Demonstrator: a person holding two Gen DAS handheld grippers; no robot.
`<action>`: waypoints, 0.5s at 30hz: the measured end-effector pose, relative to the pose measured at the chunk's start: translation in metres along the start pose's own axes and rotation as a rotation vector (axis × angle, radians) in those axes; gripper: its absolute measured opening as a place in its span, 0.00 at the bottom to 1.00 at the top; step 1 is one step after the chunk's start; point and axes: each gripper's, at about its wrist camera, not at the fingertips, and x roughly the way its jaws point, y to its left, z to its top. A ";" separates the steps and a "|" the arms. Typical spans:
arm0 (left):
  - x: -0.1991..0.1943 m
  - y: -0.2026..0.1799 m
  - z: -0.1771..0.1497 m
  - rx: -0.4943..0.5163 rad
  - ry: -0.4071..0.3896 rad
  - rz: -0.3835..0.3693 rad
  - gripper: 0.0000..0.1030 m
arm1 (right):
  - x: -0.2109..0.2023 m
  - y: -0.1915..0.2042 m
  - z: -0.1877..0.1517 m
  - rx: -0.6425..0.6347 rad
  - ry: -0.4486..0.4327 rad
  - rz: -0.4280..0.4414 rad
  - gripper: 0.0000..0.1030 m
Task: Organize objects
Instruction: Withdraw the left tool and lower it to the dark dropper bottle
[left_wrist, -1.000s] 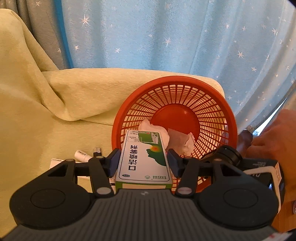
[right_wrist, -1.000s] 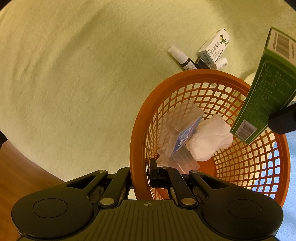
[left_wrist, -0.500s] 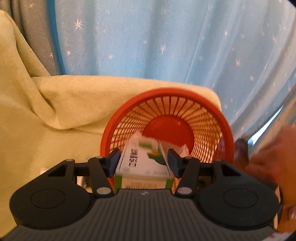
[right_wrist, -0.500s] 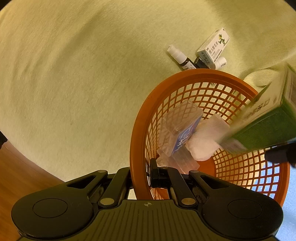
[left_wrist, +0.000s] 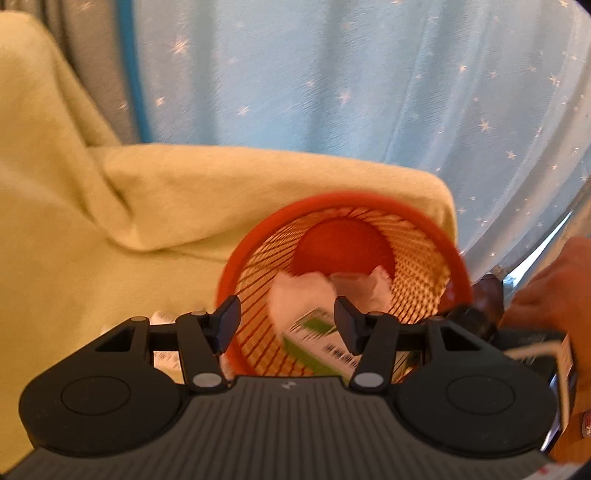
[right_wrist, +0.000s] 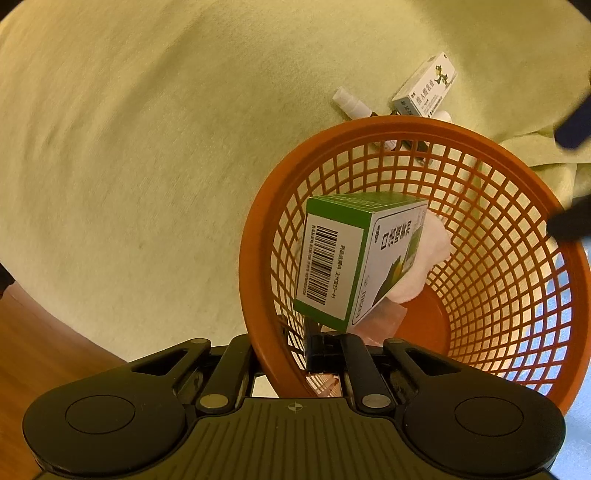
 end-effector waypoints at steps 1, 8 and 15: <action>-0.001 0.005 -0.004 -0.008 0.005 0.012 0.49 | 0.000 0.000 0.000 -0.002 -0.001 -0.001 0.05; -0.005 0.036 -0.027 -0.046 0.051 0.081 0.49 | -0.001 -0.003 -0.002 0.008 -0.006 0.006 0.05; -0.005 0.058 -0.048 -0.059 0.091 0.142 0.49 | -0.002 -0.009 0.000 0.041 -0.011 0.015 0.05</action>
